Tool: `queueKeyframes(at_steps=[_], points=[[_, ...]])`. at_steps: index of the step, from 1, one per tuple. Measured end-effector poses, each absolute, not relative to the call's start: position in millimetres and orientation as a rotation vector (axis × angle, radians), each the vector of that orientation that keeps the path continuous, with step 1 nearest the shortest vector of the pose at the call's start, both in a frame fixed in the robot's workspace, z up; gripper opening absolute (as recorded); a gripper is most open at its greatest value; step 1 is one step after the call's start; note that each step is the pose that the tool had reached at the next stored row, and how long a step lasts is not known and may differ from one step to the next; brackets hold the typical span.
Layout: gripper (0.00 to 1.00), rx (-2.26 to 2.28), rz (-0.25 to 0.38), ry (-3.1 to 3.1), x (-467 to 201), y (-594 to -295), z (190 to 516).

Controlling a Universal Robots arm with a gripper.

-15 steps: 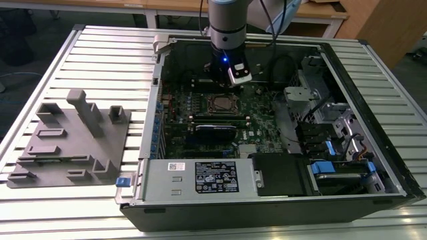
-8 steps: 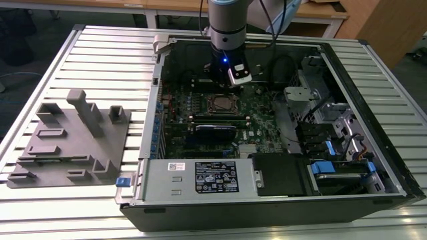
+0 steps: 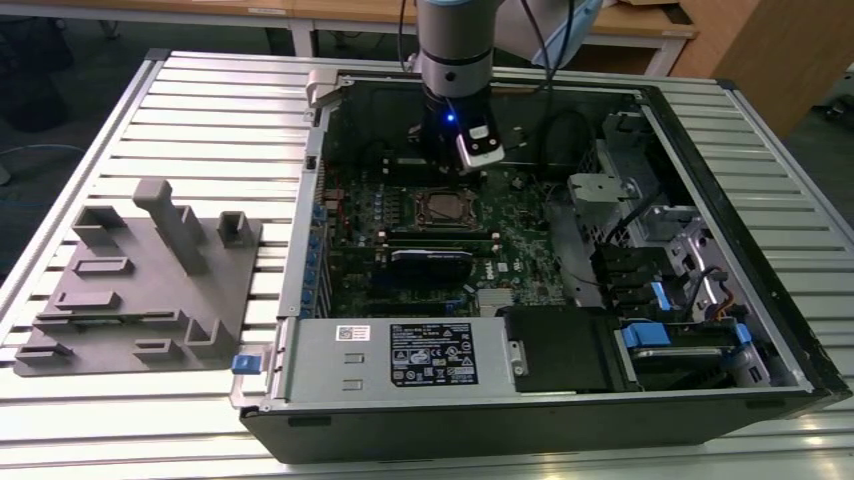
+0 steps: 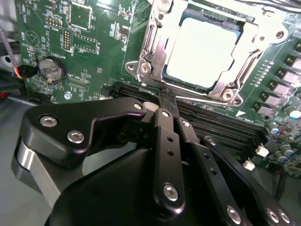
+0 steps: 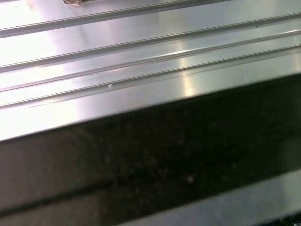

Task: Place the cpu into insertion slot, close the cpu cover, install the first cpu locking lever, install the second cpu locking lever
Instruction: 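Install the first cpu locking lever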

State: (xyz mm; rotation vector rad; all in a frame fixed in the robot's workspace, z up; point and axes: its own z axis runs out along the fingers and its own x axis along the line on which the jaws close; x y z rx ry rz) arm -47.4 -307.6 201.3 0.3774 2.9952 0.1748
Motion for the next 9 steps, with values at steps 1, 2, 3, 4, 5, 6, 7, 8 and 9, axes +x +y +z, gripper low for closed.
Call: queueKeyframes(at_steps=[1, 2, 3, 4, 5, 6, 7, 8, 9], points=[[0.11, 0.377, 0.175, 2.995, -47.4, -307.6, 202.0], [0.11, 0.377, 0.175, 2.995, -47.3, -307.5, 202.3], [0.11, 0.378, 0.175, 2.995, -47.3, -307.2, 202.2], [0.11, 0.382, 0.175, 2.994, -47.4, -306.5, 202.3], [0.11, 0.388, 0.175, 2.994, -47.4, -306.1, 202.3], [0.11, 0.393, 0.175, 2.993, -47.4, -305.8, 202.3], [0.11, 0.399, 0.176, 2.992, -47.4, -305.5, 202.3], [0.11, 0.403, 0.177, 2.991, -47.4, -305.2, 202.3], [0.11, 0.408, 0.178, 2.990, -47.4, -304.9, 202.4]])
